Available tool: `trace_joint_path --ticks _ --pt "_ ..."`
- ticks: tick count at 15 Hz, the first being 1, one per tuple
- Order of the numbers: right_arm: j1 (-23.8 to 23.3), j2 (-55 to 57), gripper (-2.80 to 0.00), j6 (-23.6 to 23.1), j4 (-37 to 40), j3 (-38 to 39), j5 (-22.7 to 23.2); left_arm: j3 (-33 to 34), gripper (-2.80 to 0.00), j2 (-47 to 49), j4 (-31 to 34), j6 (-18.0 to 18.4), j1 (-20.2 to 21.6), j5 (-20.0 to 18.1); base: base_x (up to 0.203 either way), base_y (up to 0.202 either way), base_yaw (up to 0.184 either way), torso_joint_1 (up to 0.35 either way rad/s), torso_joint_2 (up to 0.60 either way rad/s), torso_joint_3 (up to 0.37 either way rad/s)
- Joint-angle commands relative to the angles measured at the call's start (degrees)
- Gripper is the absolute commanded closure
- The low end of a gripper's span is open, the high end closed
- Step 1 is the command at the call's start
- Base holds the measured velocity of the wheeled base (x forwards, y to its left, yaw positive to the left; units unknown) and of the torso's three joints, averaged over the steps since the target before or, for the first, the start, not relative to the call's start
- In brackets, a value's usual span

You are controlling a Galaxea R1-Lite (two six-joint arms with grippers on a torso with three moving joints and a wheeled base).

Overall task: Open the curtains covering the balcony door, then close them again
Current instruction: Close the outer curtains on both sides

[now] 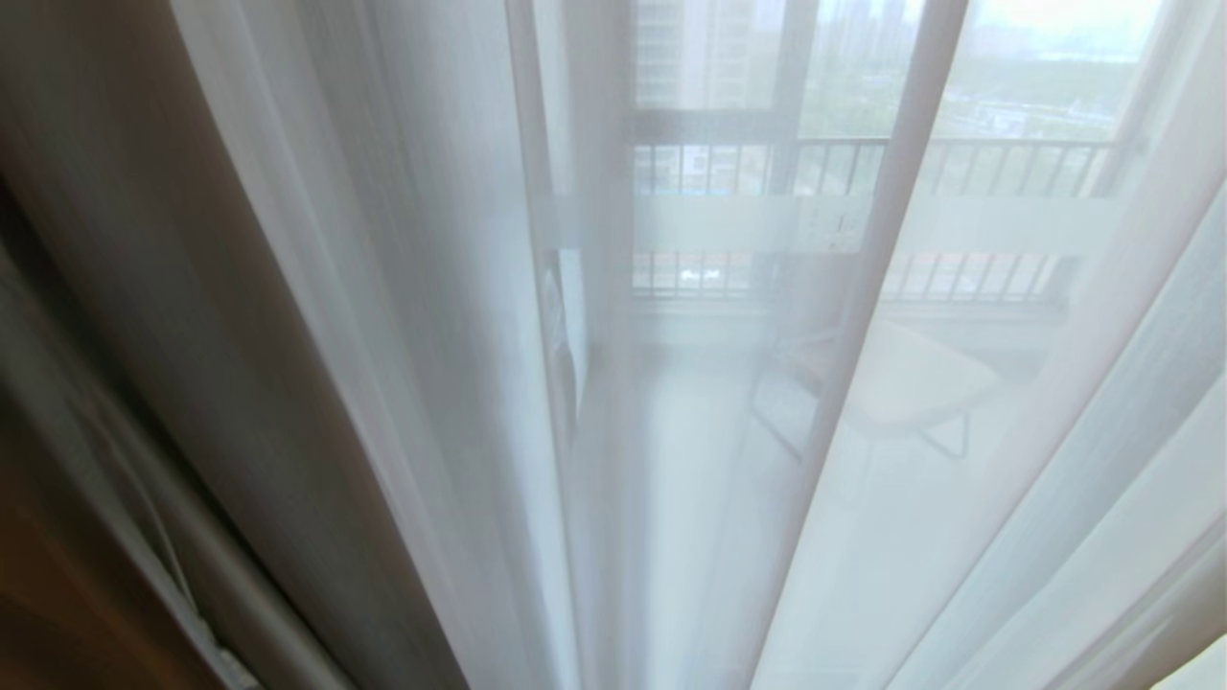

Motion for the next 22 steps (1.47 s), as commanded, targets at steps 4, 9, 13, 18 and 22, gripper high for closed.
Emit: trace_joint_path --ticks 4,9,13,18,22 --pt "0.02 0.00 0.00 -0.02 0.07 0.00 0.00 1.05 0.00 -3.96 0.47 0.00 -14.31 0.41 0.000 0.000 0.000 0.000 0.00 0.000" --pt "0.02 0.00 0.00 -0.02 0.05 0.00 0.00 1.83 0.00 -7.41 9.36 0.31 -26.22 0.45 0.000 0.000 0.000 0.000 0.00 0.000" --pt "0.02 0.00 0.00 -0.02 -0.01 0.00 0.00 1.83 0.00 -6.22 10.01 0.46 -34.60 0.55 0.000 0.000 0.000 0.000 0.00 0.000" --pt "0.02 0.00 0.00 -0.02 -0.02 0.00 0.00 1.65 0.00 -3.04 9.74 3.01 -43.63 0.81 0.000 0.000 0.000 0.000 0.00 0.000" --pt "0.02 0.00 0.00 -0.02 0.06 0.00 0.00 1.63 0.00 -1.92 9.60 3.08 -47.48 0.92 0.000 0.000 0.000 0.000 0.00 0.000"
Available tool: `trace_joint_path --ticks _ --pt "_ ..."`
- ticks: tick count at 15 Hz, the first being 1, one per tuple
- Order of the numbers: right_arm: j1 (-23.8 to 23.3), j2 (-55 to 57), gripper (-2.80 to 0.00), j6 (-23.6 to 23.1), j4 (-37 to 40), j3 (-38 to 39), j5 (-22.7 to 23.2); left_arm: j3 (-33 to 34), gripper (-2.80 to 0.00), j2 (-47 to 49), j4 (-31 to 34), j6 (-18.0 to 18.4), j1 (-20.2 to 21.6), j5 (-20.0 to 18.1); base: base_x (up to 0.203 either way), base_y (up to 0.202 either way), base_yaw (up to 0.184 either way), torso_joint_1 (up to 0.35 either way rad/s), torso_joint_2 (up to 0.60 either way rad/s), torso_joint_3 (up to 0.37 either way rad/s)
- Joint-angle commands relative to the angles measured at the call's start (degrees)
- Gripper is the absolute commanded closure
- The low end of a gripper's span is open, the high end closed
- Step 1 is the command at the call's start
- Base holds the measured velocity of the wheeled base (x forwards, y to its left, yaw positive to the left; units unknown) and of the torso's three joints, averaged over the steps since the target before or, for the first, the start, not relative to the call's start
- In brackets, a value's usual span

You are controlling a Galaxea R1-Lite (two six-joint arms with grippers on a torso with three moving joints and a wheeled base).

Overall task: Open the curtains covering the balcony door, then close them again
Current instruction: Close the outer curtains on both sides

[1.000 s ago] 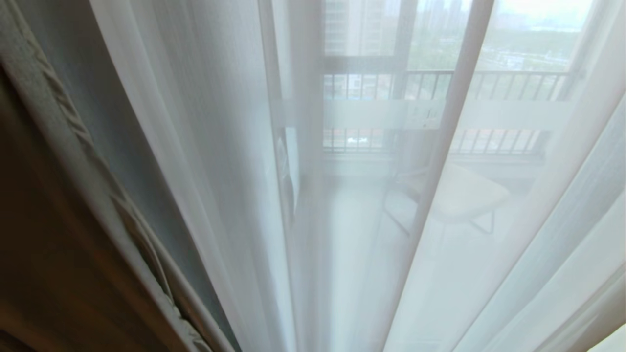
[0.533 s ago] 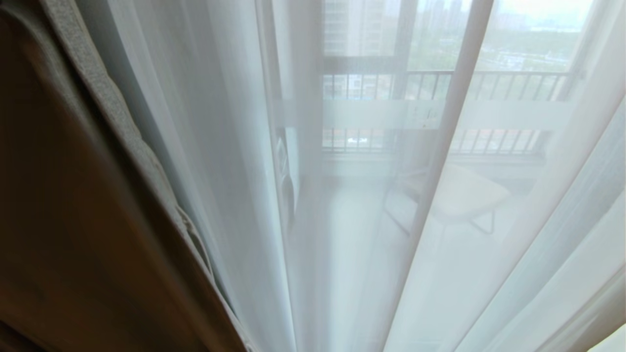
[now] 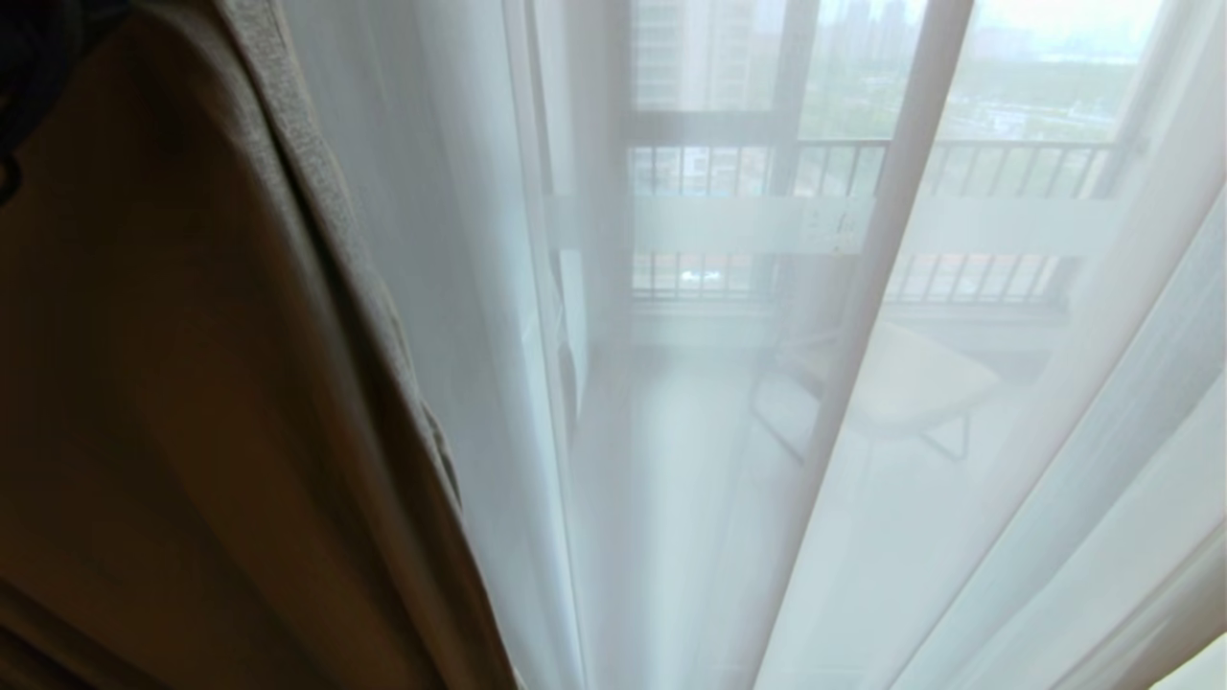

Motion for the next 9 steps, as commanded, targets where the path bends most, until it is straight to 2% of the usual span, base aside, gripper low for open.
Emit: trace_joint_path --ticks 1,7,9 --pt "0.02 0.00 0.00 -0.05 0.08 0.00 0.00 0.04 0.00 1.54 0.11 -0.05 -1.15 -0.09 0.000 0.000 0.000 0.000 0.00 0.000" --pt "0.02 0.00 0.00 -0.05 0.02 0.00 0.00 0.26 0.00 1.62 0.11 -0.08 -1.59 0.00 0.000 0.000 0.000 0.000 0.00 0.000" --pt "0.02 0.00 0.00 -0.05 0.01 0.00 0.00 0.34 0.00 1.51 0.11 -0.01 -1.50 1.88 0.000 0.000 0.000 0.000 0.00 0.000"
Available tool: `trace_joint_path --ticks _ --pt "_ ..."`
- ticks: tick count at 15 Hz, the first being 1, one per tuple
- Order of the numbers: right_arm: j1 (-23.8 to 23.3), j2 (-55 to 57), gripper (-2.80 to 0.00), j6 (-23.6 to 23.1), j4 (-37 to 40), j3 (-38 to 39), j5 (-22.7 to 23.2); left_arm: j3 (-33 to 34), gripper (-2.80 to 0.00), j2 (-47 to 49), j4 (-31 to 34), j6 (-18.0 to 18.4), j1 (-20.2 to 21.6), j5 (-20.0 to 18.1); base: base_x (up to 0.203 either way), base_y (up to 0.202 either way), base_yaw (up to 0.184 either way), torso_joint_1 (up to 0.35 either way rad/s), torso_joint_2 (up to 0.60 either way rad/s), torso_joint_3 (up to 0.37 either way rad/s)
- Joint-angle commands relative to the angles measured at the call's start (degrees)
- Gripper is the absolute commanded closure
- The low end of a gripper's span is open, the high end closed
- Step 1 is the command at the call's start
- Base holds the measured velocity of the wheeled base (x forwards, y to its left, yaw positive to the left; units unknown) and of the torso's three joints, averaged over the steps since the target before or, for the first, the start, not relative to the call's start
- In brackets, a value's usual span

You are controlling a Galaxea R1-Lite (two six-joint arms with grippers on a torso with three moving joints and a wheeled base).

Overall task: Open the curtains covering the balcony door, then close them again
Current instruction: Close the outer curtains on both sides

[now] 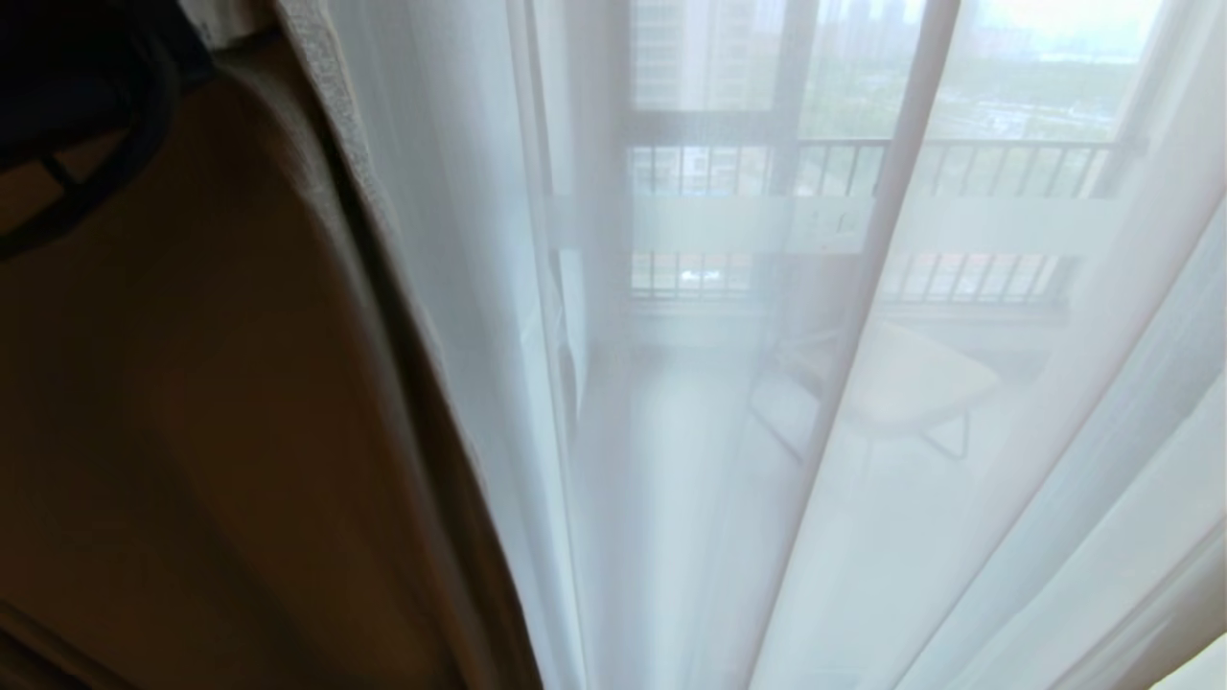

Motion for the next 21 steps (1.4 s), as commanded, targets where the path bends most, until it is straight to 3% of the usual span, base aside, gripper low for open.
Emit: trace_joint_path --ticks 1,4,15,21 --pt "0.02 0.00 0.00 -0.05 0.10 0.00 0.00 0.08 0.00 0.05 -0.54 -0.07 0.06 3.20 0.000 0.000 0.000 0.000 0.00 0.000" --pt "0.02 0.00 0.00 -0.05 0.01 0.00 0.00 0.37 0.00 -0.52 -0.54 -0.07 1.08 6.92 0.000 0.000 0.000 0.000 0.00 0.000" --pt "0.02 0.00 0.00 -0.05 0.10 0.00 0.00 7.06 0.00 -4.82 -0.63 4.14 14.30 7.93 0.000 0.000 0.000 0.000 0.00 0.000" --pt "0.02 0.00 0.00 -0.05 0.05 0.00 0.00 7.66 0.00 -4.93 -0.69 4.30 16.50 7.96 0.000 0.000 0.000 0.000 0.00 0.000"
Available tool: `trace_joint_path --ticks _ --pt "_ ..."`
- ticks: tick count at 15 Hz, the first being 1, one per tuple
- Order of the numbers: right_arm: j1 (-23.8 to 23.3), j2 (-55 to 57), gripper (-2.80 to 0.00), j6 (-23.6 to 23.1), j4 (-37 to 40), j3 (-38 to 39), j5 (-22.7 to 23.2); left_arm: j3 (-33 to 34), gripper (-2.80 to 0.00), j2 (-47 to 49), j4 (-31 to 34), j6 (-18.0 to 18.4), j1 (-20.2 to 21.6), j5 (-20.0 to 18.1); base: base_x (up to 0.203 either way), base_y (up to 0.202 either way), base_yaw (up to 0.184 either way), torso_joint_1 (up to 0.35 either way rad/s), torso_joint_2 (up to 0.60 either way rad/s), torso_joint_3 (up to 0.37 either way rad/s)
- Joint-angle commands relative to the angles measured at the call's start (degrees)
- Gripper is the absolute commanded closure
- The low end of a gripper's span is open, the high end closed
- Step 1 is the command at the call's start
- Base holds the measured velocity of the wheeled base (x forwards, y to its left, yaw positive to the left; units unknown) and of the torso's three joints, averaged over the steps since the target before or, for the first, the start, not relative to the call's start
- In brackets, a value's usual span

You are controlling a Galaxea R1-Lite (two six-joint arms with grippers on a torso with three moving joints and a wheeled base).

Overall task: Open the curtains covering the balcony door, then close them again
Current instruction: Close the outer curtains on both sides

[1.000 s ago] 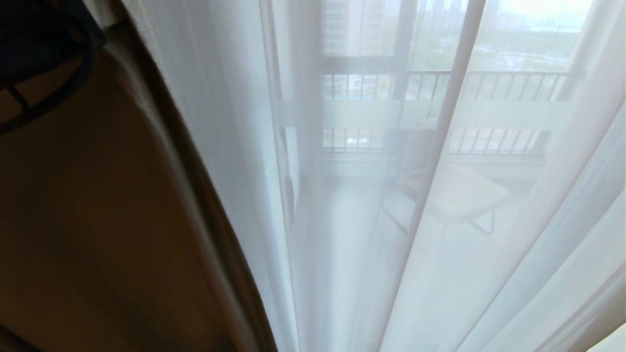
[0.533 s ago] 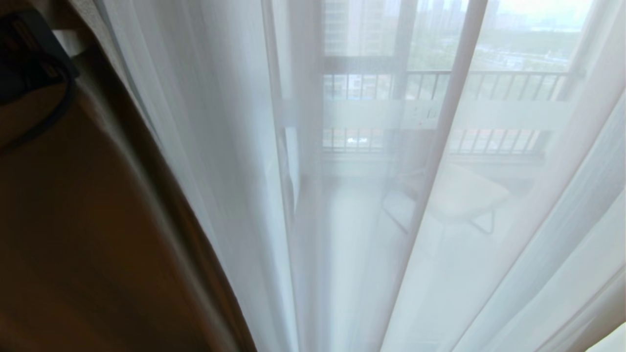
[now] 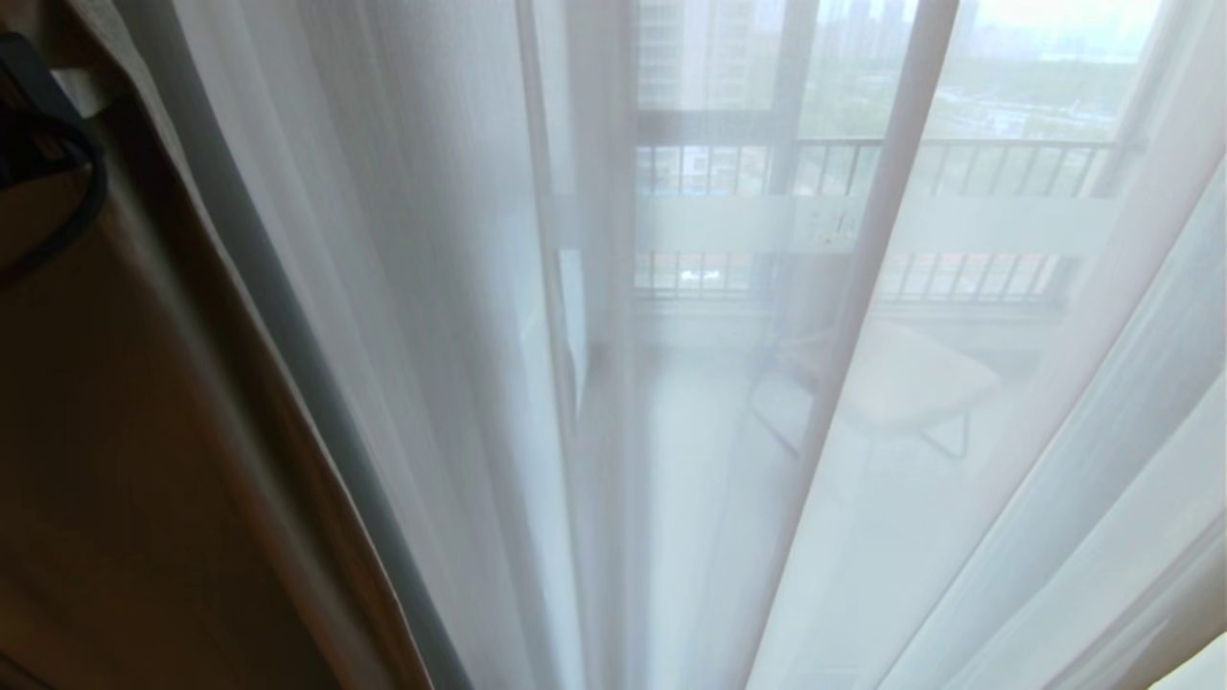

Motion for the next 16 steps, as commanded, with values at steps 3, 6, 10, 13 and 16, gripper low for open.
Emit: trace_joint_path --ticks 3,6,10,13,16 --pt "0.02 0.00 0.00 -0.02 -0.03 0.00 0.00 0.82 0.00 -0.34 -0.15 0.07 0.06 -0.04 0.000 0.000 0.000 0.000 0.00 0.000" --pt "0.02 0.00 0.00 -0.02 0.06 0.00 0.00 0.91 -2.80 -0.79 -0.15 -0.02 0.06 -0.04 0.000 0.000 0.000 0.000 0.00 0.000" --pt "0.02 0.00 0.00 -0.02 0.06 0.00 0.00 2.40 -2.80 -4.07 0.13 -0.40 0.06 -0.53 0.000 0.000 0.000 0.000 0.00 0.000" --pt "0.02 0.00 0.00 -0.02 0.06 0.00 0.00 5.84 -2.80 -9.57 0.47 -0.45 -0.22 -0.72 0.000 0.000 0.000 0.000 0.00 0.000" --pt "0.02 0.00 0.00 -0.02 -0.03 0.00 0.00 10.68 -2.80 -16.98 0.58 -0.50 -0.32 -0.77 0.000 0.000 0.000 0.000 0.00 0.000"
